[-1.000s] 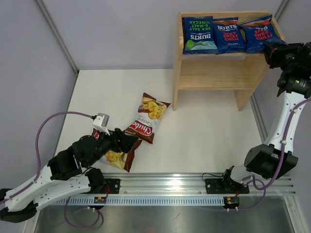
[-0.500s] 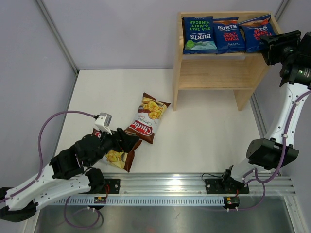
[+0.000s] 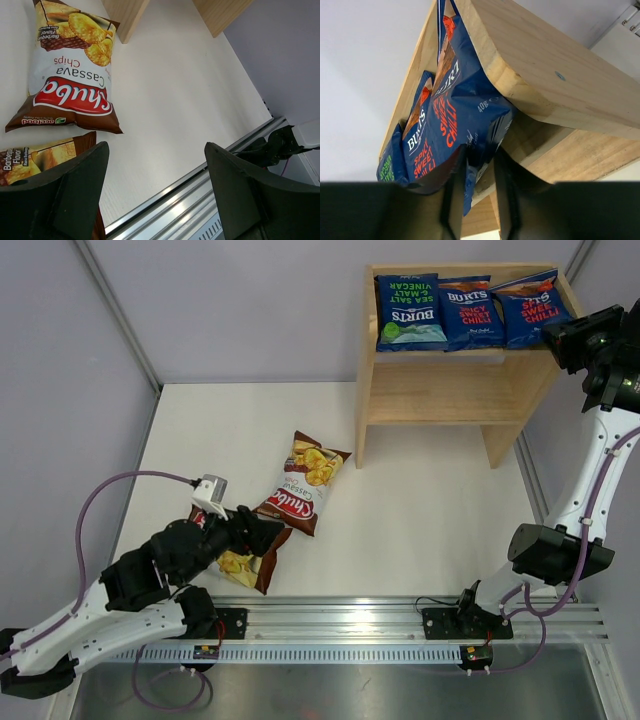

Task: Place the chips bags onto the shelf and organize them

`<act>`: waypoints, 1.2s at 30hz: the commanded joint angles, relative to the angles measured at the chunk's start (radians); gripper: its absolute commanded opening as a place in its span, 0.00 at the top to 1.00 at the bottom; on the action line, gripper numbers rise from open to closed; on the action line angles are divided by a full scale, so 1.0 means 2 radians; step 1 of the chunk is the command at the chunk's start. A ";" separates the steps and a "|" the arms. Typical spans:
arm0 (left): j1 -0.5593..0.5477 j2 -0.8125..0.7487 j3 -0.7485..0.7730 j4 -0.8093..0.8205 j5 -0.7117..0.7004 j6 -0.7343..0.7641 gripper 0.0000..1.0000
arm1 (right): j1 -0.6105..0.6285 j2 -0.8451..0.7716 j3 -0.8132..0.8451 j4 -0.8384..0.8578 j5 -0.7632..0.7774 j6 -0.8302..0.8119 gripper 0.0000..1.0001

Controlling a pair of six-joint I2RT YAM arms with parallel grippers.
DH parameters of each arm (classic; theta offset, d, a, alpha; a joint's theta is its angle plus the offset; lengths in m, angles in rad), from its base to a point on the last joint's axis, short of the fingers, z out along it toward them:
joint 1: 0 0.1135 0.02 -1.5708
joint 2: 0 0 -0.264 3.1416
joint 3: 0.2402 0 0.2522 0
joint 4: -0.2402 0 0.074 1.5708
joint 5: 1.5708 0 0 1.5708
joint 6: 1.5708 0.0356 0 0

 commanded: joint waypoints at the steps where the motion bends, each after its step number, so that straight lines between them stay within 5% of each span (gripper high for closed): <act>1: 0.000 -0.006 -0.011 0.015 0.013 0.009 0.20 | 0.001 -0.001 0.000 0.005 0.009 -0.012 0.69; 17: 0.001 -0.018 -0.011 0.004 0.010 0.012 0.20 | -0.005 0.047 0.011 0.023 -0.086 0.041 0.78; 19: 0.001 -0.019 -0.010 0.003 0.009 0.011 0.20 | -0.006 0.070 0.048 -0.005 -0.096 0.036 0.73; 24: 0.001 -0.018 -0.009 -0.006 -0.001 0.011 0.20 | -0.009 0.065 0.085 -0.044 -0.061 0.010 0.39; 27: 0.001 -0.011 -0.007 -0.011 -0.008 0.010 0.18 | -0.012 0.052 0.086 -0.045 -0.044 0.009 0.37; 30: 0.000 -0.001 -0.001 -0.021 -0.021 0.006 0.16 | -0.013 0.048 0.101 -0.060 -0.025 0.003 0.24; 33: 0.001 0.016 0.007 -0.043 -0.050 0.001 0.09 | -0.013 0.040 0.101 -0.062 -0.024 0.001 0.01; 36: 0.001 0.032 0.024 -0.071 -0.084 -0.006 0.01 | -0.014 0.023 0.092 -0.062 -0.017 -0.002 0.01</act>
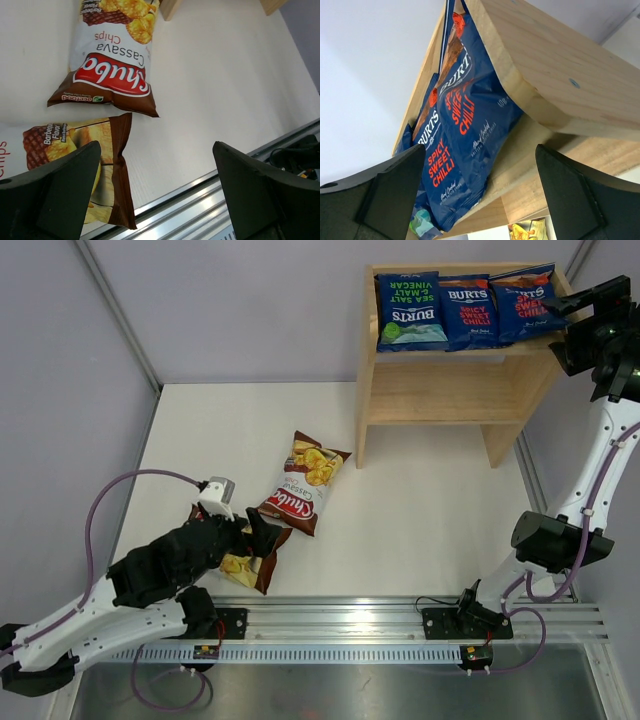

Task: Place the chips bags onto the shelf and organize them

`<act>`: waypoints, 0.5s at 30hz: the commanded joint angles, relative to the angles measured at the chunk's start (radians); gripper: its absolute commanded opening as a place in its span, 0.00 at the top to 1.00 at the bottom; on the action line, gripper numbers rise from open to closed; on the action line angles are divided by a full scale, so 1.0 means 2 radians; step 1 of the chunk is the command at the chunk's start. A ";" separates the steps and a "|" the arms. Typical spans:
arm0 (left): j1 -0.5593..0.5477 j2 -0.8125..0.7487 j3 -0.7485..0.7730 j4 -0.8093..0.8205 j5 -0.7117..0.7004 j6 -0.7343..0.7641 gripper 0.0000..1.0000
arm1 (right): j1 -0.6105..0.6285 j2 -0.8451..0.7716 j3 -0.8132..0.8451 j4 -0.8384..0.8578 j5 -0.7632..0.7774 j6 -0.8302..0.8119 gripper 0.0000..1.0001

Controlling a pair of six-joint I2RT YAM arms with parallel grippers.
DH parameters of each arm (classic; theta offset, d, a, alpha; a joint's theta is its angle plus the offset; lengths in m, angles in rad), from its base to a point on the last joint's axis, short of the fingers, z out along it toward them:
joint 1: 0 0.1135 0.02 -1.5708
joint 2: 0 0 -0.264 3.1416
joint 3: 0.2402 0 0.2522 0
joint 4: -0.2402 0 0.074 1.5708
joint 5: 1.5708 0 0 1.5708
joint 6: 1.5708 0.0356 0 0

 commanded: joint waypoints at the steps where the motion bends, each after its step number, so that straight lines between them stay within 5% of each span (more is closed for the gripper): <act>1: 0.000 0.027 0.036 -0.027 -0.055 -0.007 0.01 | -0.004 -0.033 -0.001 -0.022 0.022 -0.017 0.01; 7: 0.023 0.090 0.081 -0.028 -0.066 0.016 0.01 | -0.004 -0.123 -0.080 0.016 0.049 -0.045 0.01; 12: 0.165 0.149 0.087 0.066 0.147 0.100 0.01 | -0.005 -0.271 -0.250 0.095 0.006 -0.071 0.01; 15: 0.252 0.206 0.093 0.109 0.261 0.134 0.01 | -0.004 -0.386 -0.436 0.243 -0.123 -0.044 0.01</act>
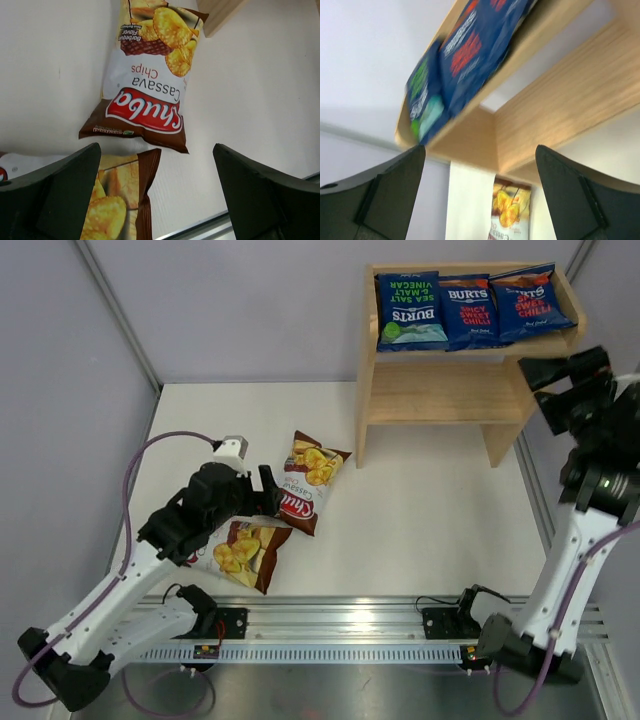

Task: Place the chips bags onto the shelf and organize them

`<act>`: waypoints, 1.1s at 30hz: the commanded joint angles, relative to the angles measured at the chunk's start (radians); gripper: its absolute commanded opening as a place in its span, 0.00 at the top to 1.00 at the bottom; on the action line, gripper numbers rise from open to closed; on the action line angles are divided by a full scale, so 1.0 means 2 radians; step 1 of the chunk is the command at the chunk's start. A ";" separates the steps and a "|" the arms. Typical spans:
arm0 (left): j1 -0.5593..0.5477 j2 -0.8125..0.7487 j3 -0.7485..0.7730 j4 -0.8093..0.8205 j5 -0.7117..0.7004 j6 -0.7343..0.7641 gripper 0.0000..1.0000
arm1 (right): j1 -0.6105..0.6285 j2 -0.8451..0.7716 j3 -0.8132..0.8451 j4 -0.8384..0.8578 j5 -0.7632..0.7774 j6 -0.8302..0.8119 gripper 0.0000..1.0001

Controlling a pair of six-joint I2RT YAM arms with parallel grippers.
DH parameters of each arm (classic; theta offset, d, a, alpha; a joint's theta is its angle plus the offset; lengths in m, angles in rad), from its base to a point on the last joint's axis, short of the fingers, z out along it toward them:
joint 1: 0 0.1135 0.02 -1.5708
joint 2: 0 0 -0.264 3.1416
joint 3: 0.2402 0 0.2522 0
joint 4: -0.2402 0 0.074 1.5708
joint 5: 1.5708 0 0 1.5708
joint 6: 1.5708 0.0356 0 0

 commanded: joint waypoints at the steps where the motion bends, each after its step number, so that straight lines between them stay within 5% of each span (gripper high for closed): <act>1: 0.080 0.066 0.038 0.081 0.170 0.066 0.01 | -0.001 -0.119 -0.163 0.183 -0.143 0.056 0.01; 5: 0.167 0.202 0.091 0.090 0.317 0.058 0.01 | 0.000 -0.218 -0.424 0.404 -0.248 0.181 0.01; 11: 0.228 0.369 0.161 0.143 0.375 0.050 0.01 | 0.043 -0.267 -0.548 0.456 -0.334 0.197 0.02; 16: 0.227 0.502 0.248 0.113 0.371 0.077 0.01 | 0.101 -0.347 -0.557 0.413 -0.340 0.148 0.01; 20: 0.229 0.560 0.260 0.163 0.419 0.092 0.01 | 0.117 -0.387 -0.545 0.281 -0.315 0.072 0.01; 25: 0.229 0.604 0.275 0.205 0.447 0.082 0.01 | 0.120 -0.408 -0.589 0.339 -0.328 0.114 0.00; 30: 0.229 0.609 0.230 0.283 0.456 0.020 0.03 | 0.120 -0.422 -0.584 0.276 -0.302 0.079 0.00; 33: 0.229 0.601 0.190 0.341 0.447 -0.014 0.16 | 0.120 -0.427 -0.585 0.276 -0.304 0.084 0.01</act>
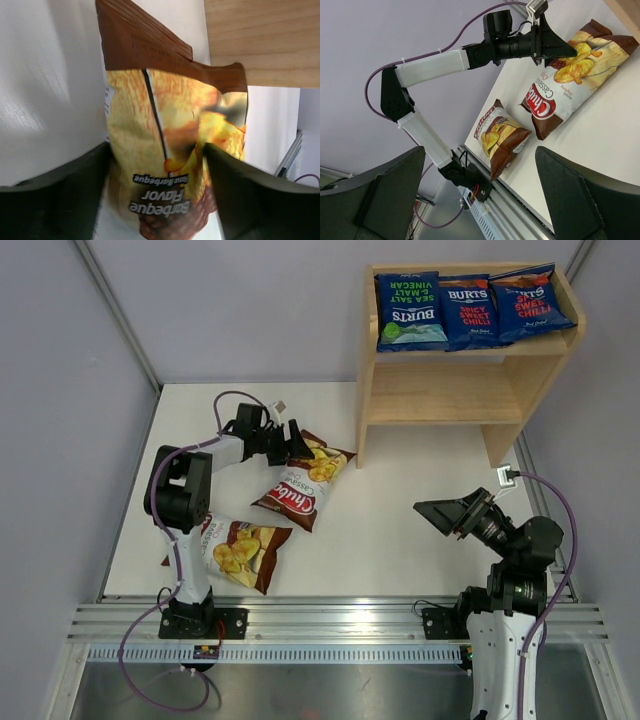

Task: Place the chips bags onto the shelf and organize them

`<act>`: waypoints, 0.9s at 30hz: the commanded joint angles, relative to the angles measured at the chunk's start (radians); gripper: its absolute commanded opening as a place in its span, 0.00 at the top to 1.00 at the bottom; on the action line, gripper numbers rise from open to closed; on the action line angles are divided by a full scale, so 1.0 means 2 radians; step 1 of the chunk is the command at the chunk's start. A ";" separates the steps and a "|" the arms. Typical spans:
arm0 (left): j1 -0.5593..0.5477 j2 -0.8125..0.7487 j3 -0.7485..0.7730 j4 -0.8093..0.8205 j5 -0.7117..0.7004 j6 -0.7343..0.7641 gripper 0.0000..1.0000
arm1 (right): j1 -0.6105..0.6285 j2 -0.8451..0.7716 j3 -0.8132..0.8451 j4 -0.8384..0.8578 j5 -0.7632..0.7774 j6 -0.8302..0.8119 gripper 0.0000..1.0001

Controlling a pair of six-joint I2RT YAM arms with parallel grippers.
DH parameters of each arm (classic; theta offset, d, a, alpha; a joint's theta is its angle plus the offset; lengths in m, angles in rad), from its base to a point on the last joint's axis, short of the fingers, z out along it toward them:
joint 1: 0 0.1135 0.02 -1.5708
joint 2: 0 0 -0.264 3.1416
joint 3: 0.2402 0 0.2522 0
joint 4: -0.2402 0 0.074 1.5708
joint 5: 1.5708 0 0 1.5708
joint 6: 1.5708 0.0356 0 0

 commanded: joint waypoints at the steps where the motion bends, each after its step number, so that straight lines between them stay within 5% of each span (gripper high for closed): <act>1: 0.000 -0.017 -0.040 0.101 0.006 -0.049 0.28 | 0.003 -0.010 0.007 -0.012 0.001 -0.011 0.01; 7: 0.000 -0.056 -0.122 0.171 -0.075 -0.097 0.65 | 0.003 -0.013 0.010 -0.024 0.007 -0.015 0.01; 8: 0.000 -0.073 -0.135 0.179 -0.095 -0.114 0.77 | 0.003 -0.013 0.008 -0.022 0.008 -0.014 0.01; 15: -0.002 -0.180 -0.228 0.265 -0.165 -0.223 1.00 | 0.003 -0.013 -0.020 -0.001 0.004 -0.002 0.01; 23: -0.040 -0.401 -0.340 0.273 -0.320 -0.339 1.00 | 0.013 0.033 -0.099 0.159 0.011 0.073 0.01; 27: -0.078 -0.549 -0.372 0.190 -0.424 -0.403 1.00 | 0.091 0.089 -0.112 0.247 0.078 0.077 0.01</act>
